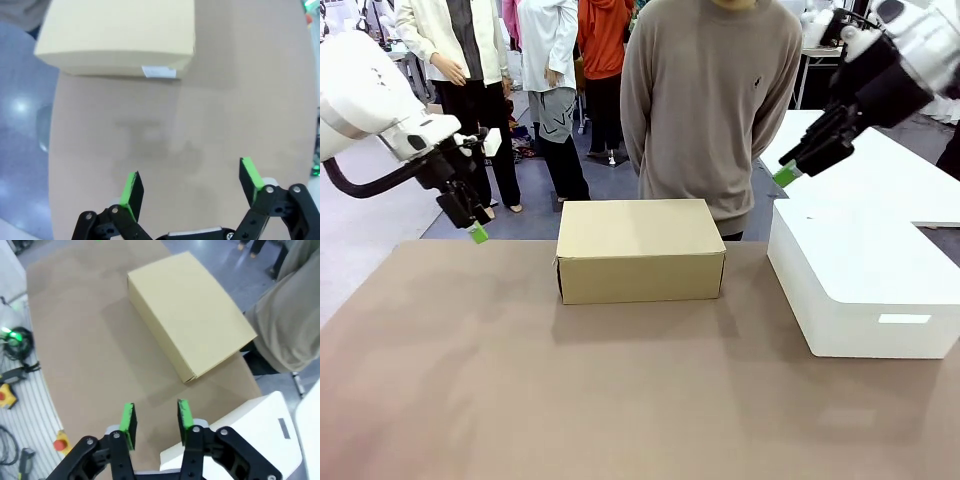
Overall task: Pack the shoes into the box.
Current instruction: Press down on the lid of the Shoes Box.
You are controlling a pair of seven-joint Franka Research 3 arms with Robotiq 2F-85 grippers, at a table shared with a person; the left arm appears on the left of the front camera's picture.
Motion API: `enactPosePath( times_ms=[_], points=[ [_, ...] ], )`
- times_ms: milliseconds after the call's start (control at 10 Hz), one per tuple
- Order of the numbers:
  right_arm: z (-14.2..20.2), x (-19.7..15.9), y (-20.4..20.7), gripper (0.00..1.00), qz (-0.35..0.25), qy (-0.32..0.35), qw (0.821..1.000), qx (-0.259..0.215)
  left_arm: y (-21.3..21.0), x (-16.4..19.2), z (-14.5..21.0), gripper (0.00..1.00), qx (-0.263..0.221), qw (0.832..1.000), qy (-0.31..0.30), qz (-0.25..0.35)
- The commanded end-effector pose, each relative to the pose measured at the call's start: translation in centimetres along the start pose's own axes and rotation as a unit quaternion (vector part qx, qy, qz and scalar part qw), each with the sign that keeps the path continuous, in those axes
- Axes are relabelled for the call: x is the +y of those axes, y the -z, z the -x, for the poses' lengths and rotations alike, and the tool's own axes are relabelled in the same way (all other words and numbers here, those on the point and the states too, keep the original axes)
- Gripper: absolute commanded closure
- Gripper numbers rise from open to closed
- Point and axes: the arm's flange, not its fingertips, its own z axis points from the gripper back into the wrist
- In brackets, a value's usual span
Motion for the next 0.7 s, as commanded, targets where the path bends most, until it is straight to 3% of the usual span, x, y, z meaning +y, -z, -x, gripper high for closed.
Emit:
enactPosePath(
  times_ms=[0,600],
  points=[
    [-3.0,-0.8,0.8,1.00,0.019,0.004,0.998,0.052,-0.1,-2.1,0.9,0.00,0.035,0.999,-0.002,-0.025],
    [-8.8,-1.9,9.1,1.00,0.032,-0.010,0.993,0.110,0.5,-4.3,1.8,0.00,0.079,0.996,0.003,-0.042]
  ],
)
